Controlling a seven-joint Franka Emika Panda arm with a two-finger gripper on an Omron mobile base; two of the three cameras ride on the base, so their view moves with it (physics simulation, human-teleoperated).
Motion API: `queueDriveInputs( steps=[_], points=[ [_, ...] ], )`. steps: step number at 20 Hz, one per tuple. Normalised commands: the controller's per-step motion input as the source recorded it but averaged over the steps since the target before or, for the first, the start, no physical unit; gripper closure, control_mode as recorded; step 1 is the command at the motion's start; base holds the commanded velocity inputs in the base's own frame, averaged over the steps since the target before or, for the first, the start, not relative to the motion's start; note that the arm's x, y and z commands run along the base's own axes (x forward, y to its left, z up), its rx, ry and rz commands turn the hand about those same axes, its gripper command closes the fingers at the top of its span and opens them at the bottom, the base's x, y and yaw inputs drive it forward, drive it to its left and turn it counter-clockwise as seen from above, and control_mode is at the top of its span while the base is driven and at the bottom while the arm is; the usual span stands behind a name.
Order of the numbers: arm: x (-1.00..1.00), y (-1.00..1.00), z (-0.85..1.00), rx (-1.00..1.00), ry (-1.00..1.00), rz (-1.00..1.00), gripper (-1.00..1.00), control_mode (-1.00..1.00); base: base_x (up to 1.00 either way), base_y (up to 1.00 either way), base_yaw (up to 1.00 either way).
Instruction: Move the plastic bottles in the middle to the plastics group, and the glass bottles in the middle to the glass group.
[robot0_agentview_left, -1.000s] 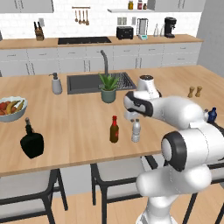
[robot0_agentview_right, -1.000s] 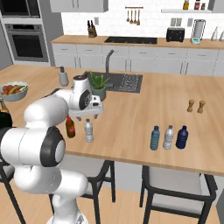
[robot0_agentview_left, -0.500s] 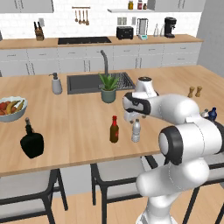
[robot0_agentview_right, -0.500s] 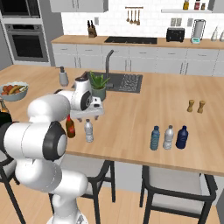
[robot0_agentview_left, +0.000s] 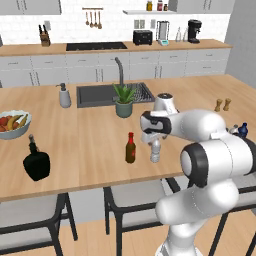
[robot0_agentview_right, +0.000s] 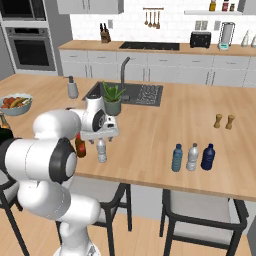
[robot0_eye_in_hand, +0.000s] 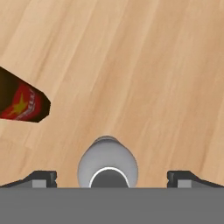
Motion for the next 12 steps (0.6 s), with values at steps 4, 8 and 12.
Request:
queueDriveInputs(
  steps=[4,8,12],
  points=[
    [0.07,0.02,-0.10,0.00,0.00,0.03,-1.00,-1.00,0.00,0.00,0.00],
    [0.04,0.06,0.00,0.01,0.00,0.09,-1.00,-1.00,0.00,0.00,0.00],
    [-0.01,0.06,-0.06,0.02,0.00,0.10,1.00,-1.00,0.00,0.00,0.00]
  ],
)
